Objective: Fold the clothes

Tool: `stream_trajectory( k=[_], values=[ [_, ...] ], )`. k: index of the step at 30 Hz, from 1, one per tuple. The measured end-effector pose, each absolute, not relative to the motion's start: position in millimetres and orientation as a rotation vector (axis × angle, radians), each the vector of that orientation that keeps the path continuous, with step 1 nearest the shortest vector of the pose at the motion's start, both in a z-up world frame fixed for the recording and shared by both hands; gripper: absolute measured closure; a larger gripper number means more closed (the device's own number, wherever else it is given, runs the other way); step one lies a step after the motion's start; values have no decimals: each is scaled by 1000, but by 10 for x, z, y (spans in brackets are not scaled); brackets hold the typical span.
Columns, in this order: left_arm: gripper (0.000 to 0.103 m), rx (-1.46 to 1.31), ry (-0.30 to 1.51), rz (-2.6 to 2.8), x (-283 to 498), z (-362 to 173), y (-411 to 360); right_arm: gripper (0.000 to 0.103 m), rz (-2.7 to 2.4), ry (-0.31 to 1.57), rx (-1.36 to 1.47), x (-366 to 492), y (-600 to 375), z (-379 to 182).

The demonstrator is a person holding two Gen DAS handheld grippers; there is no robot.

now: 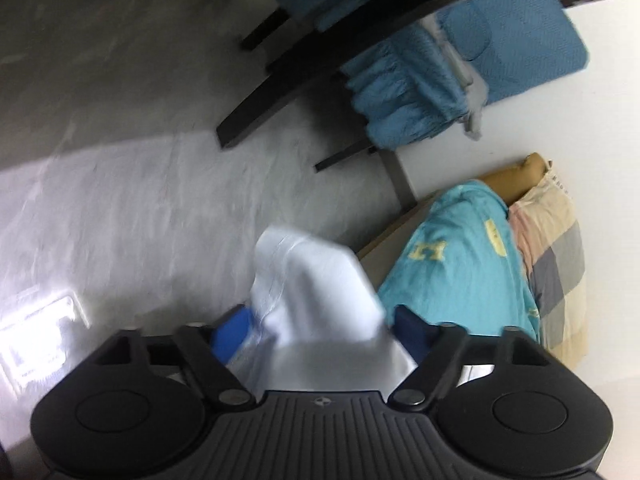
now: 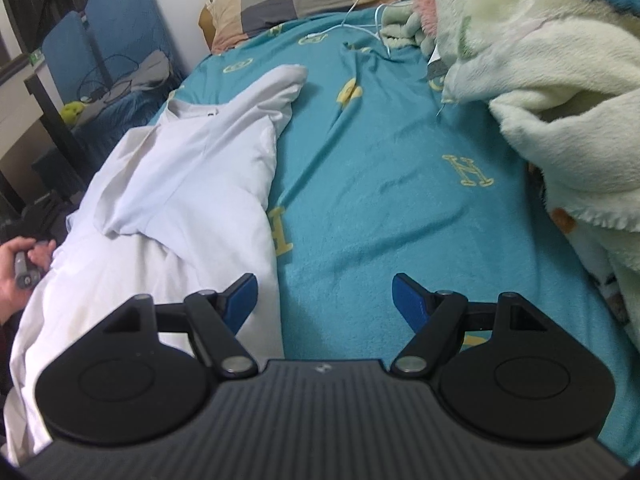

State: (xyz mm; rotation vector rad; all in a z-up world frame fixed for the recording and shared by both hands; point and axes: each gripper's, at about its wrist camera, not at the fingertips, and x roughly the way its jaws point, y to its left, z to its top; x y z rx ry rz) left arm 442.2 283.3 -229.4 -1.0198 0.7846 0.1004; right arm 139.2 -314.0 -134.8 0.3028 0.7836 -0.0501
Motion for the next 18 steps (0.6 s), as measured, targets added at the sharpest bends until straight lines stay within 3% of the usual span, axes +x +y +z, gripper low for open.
stream_trajectory(
  k=[2,4,5,12,18],
  values=[
    [52,-981,763,71,4479,-2218,2760,27,-50,787,303,1406,-3138,-1363],
    [86,-871,762,81,4510,-2064,2637,27,-57,788,316,1407,-3158,-1366],
    [96,-814,752,97,4494,-1966,2575,27,-60,787,323,1407,-3167,-1364],
    [98,-335,560,121,4222,-960,1987,27,-62,743,345,1350,-3181,-1257],
    [98,81,384,18,3795,-22,960,27,-51,687,388,1235,-3241,-1123]
  ],
)
